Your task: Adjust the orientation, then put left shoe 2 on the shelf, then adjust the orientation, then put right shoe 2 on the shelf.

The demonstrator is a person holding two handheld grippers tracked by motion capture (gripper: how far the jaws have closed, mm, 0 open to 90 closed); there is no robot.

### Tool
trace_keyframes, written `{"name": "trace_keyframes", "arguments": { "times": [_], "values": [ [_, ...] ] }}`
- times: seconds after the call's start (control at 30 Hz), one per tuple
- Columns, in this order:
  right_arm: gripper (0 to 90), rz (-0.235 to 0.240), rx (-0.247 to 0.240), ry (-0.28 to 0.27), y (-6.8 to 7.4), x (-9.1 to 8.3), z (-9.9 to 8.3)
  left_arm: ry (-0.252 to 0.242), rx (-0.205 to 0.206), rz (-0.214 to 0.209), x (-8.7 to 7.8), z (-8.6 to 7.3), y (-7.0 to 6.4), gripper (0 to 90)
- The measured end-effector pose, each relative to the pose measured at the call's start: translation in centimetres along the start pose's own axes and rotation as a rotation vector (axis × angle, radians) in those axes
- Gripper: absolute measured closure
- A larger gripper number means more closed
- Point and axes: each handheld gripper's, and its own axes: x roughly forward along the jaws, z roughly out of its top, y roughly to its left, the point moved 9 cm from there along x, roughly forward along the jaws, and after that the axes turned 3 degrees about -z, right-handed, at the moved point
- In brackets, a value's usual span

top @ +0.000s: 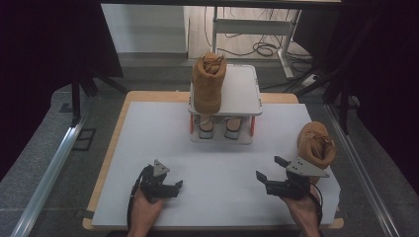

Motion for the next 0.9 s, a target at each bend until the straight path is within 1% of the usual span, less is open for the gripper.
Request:
{"name": "trace_keyframes", "arguments": {
  "times": [0.27,0.4,0.47,0.53,0.6,0.63,0.67,0.7,0.77,0.83,0.9],
  "values": [
    [14.4,-0.014,0.057,-0.004,-0.6,-1.1,-0.8,0.000,0.000,-0.001,0.0,0.0,0.0,13.2],
    [13.7,-0.020,0.060,0.007,-0.9,-1.5,-1.5,0.000,0.001,-0.001,0.0,0.0,0.0,13.2],
    [14.0,-0.015,0.075,0.016,-1.0,-1.7,-1.9,0.000,0.000,0.000,0.0,0.0,0.0,13.2],
    [14.9,-0.018,0.087,0.037,-1.2,-1.8,-2.4,0.000,0.001,0.000,0.0,0.0,0.0,13.2],
    [19.5,-0.038,0.093,0.038,-1.6,-1.9,-2.9,0.000,0.000,0.000,0.0,0.0,0.0,13.2],
    [20.9,-0.049,0.098,0.044,-1.8,-2.0,-3.2,0.000,0.000,0.000,0.0,0.0,0.0,13.2],
    [20.9,-0.049,0.098,0.044,-1.8,-2.0,-3.2,0.000,0.000,0.000,0.0,0.0,0.0,13.2],
    [27.4,-0.079,0.104,0.052,-2.5,-2.1,-3.9,-0.001,0.000,0.000,0.0,0.0,0.0,13.2],
    [30.0,-0.099,0.107,0.057,-2.9,-2.1,-4.3,0.000,0.001,0.000,0.0,0.0,0.0,13.2],
    [35.4,-0.118,0.107,0.068,-3.4,-2.0,-5.0,-0.001,0.000,0.000,0.0,0.0,0.0,13.2],
    [38.3,-0.146,0.102,0.075,-3.9,-1.9,-5.6,-0.001,0.000,0.000,0.0,0.0,0.0,13.2]
  ]
}}
